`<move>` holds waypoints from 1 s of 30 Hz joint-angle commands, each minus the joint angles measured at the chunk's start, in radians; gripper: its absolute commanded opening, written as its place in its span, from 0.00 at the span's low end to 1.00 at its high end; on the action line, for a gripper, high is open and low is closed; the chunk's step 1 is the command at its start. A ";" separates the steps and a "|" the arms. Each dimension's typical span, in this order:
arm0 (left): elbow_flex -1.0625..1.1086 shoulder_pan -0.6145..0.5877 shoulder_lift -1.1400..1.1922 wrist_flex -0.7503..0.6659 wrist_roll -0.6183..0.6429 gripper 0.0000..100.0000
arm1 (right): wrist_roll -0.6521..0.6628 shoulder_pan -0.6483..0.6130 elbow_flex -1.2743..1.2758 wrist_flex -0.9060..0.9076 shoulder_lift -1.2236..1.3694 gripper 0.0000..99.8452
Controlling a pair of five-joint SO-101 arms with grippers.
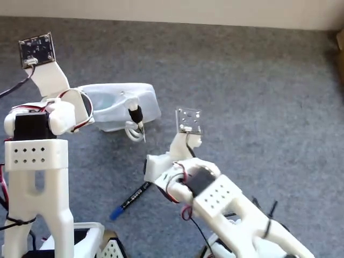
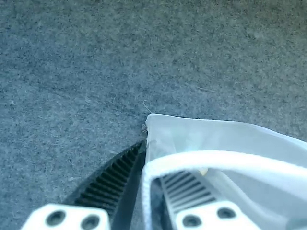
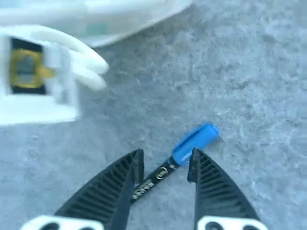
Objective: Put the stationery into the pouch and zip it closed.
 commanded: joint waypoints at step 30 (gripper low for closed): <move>0.067 -0.044 0.048 -0.035 -0.002 0.01 | -0.064 0.070 -0.234 -0.085 0.615 0.15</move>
